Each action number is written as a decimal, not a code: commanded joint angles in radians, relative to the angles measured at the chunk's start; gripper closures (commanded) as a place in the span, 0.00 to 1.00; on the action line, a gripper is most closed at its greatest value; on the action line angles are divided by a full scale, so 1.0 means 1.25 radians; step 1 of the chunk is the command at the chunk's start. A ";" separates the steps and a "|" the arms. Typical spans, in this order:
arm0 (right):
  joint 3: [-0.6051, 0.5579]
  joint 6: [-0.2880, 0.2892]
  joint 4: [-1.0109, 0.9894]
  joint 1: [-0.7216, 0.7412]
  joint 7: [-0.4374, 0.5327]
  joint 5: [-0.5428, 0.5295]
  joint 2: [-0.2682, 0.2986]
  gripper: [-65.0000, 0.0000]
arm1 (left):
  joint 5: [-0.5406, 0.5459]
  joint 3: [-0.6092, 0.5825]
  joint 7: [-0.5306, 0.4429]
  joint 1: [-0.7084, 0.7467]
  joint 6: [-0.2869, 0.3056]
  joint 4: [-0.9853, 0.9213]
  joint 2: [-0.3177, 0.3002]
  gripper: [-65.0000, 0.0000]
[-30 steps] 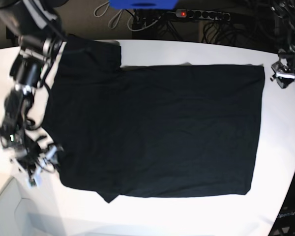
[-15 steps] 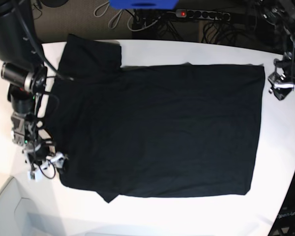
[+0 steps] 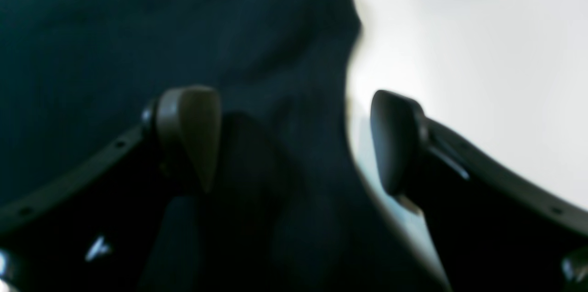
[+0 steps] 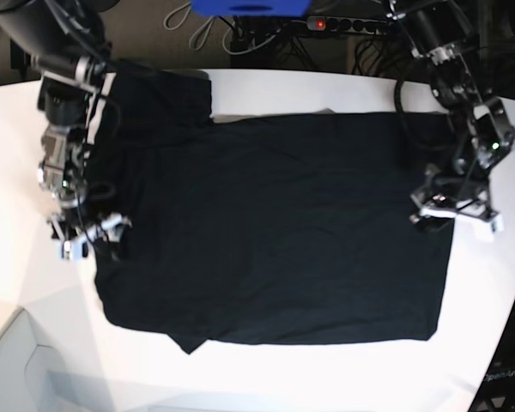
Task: Layout the t-shirt on the table in an organized manner, then fold the t-shirt properly
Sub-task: 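Grasp the shirt hem corner with the right gripper and pull it outward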
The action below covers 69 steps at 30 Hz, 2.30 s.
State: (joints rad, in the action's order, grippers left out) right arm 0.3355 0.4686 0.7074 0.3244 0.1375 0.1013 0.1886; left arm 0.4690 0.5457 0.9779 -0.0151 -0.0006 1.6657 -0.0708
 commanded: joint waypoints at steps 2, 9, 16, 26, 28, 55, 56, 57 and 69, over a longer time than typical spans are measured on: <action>0.000 0.036 0.106 -0.087 -0.057 0.013 -0.009 0.21 | 0.005 -0.011 -0.008 -0.033 0.001 -0.060 -0.008 0.49; 0.001 0.184 0.434 -0.313 -0.109 0.009 -0.063 0.21 | 0.005 -0.026 -0.055 -0.077 0.002 -0.292 -0.016 0.49; 0.006 0.184 0.629 -0.427 -0.209 0.009 -0.072 0.21 | 0.008 -0.025 -0.080 0.010 0.004 -0.298 -0.104 0.49; 0.007 0.184 0.825 -0.539 -0.215 -0.058 -0.071 0.21 | 0.011 -0.017 -0.081 0.072 0.004 -0.239 -0.202 0.49; 0.002 0.184 0.816 -0.501 -0.215 -0.064 -0.071 0.21 | 0.011 -0.017 -0.081 0.070 0.004 -0.215 -0.199 0.49; -0.041 0.184 -0.094 0.210 -0.193 -0.061 -0.105 0.21 | 0.011 -0.024 -0.080 0.075 0.004 -0.131 -0.176 0.49; -0.041 0.184 -0.098 0.210 -0.186 -0.061 -0.105 0.21 | 0.012 -0.024 -0.080 0.075 0.004 -0.131 -0.176 0.49; -0.041 0.184 -0.098 0.210 -0.179 -0.061 -0.105 0.21 | 0.012 -0.024 -0.080 0.075 0.004 -0.131 -0.176 0.49; -0.044 0.133 -0.098 0.226 -0.176 -0.063 -0.111 0.26 | 0.011 -0.024 -0.080 0.076 0.004 -0.133 -0.160 0.49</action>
State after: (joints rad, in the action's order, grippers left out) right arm 0.2794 0.6273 0.5705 0.5804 -0.1040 0.0402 0.0479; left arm 0.4759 0.5125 0.8917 0.0906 0.0032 1.4849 -0.2523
